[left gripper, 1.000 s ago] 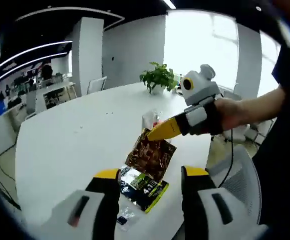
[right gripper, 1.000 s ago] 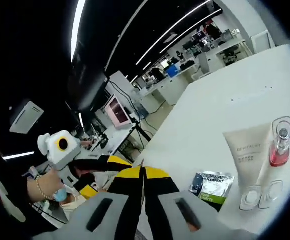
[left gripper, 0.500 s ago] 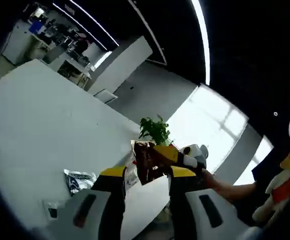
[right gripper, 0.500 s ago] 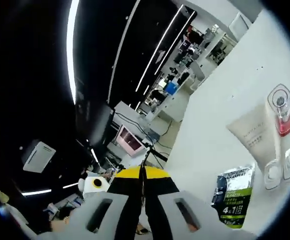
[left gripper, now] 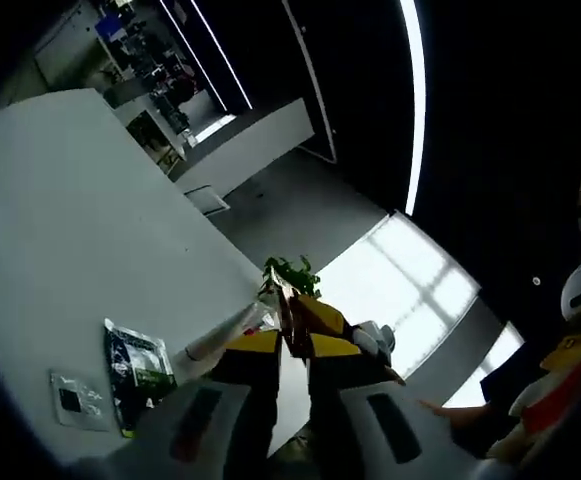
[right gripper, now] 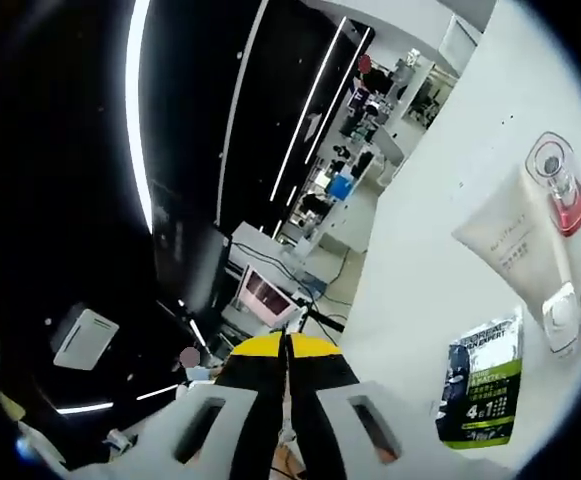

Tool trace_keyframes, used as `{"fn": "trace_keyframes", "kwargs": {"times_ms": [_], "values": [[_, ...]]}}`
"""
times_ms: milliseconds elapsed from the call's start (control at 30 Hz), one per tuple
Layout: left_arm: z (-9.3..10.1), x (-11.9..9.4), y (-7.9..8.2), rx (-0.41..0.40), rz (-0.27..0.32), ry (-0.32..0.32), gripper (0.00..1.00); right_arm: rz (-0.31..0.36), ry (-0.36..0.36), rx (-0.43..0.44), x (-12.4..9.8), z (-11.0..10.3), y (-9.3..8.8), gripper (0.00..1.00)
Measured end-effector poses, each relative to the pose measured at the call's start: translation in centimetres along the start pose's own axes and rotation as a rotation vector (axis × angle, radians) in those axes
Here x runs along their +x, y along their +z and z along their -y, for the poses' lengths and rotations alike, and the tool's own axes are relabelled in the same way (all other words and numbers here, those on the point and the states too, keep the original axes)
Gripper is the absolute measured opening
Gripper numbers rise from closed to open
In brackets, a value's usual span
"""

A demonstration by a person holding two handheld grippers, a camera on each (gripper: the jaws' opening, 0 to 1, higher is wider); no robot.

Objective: Arrange the skincare products in the storage area until every visible bottle or jar stands upright without overlapping.

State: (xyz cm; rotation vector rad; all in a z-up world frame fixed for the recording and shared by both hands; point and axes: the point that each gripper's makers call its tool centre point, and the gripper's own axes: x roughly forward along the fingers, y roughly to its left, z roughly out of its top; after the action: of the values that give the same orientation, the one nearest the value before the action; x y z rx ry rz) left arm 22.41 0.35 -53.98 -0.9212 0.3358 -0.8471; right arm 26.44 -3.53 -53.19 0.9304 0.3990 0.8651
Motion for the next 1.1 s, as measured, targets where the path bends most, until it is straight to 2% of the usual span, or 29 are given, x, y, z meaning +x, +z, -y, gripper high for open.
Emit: {"fn": "trace_keyframes", "kwargs": {"times_ms": [67, 233, 300, 433, 467, 600, 700, 767, 833, 933, 1100], "values": [[-0.1, 0.0, -0.3, 0.03, -0.013, 0.026, 0.0, -0.002, 0.005, -0.013, 0.0, -0.1, 0.0, 0.01], [-0.3, -0.3, 0.2, 0.003, -0.011, 0.044, 0.0, -0.008, -0.003, -0.126, 0.1, -0.6, 0.0, 0.02], [-0.3, -0.4, 0.4, -0.003, -0.018, 0.045, 0.0, -0.022, -0.006, -0.184, 0.1, -0.6, 0.0, 0.02], [-0.3, -0.9, 0.8, 0.0, -0.024, 0.049, 0.0, -0.044, 0.005, -0.222, 0.2, -0.9, 0.1, 0.03], [-0.3, -1.0, 0.8, -0.003, -0.026, 0.05, 0.0, -0.064, 0.005, -0.275, 0.3, -0.8, 0.1, 0.04], [-0.4, -1.4, 0.8, -0.014, -0.027, 0.052, 0.0, -0.09, 0.017, -0.348, 0.6, -1.3, 0.0, 0.04], [-0.7, -1.9, 0.5, -0.03, -0.034, 0.06, 0.0, -0.13, 0.018, -0.47, 0.9, -1.6, -0.4, 0.02], [-0.9, -2.2, 0.4, -0.044, -0.032, 0.064, 0.0, -0.139, 0.059, -0.641, 1.0, -2.6, -0.6, 0.01], [-1.2, -2.6, 0.4, -0.05, -0.034, 0.068, 0.0, -0.196, 0.002, -0.746, 1.3, -2.2, -1.2, 0.01], [-2.0, -3.2, 0.2, -0.065, -0.036, 0.098, 0.0, -0.255, -0.056, -0.859, 2.1, -1.2, -2.0, 0.01], [-4.2, -3.9, 0.4, -0.078, -0.031, 0.186, 0.0, -0.298, -0.133, -0.917, 3.1, 0.2, -3.3, 0.01]]}}
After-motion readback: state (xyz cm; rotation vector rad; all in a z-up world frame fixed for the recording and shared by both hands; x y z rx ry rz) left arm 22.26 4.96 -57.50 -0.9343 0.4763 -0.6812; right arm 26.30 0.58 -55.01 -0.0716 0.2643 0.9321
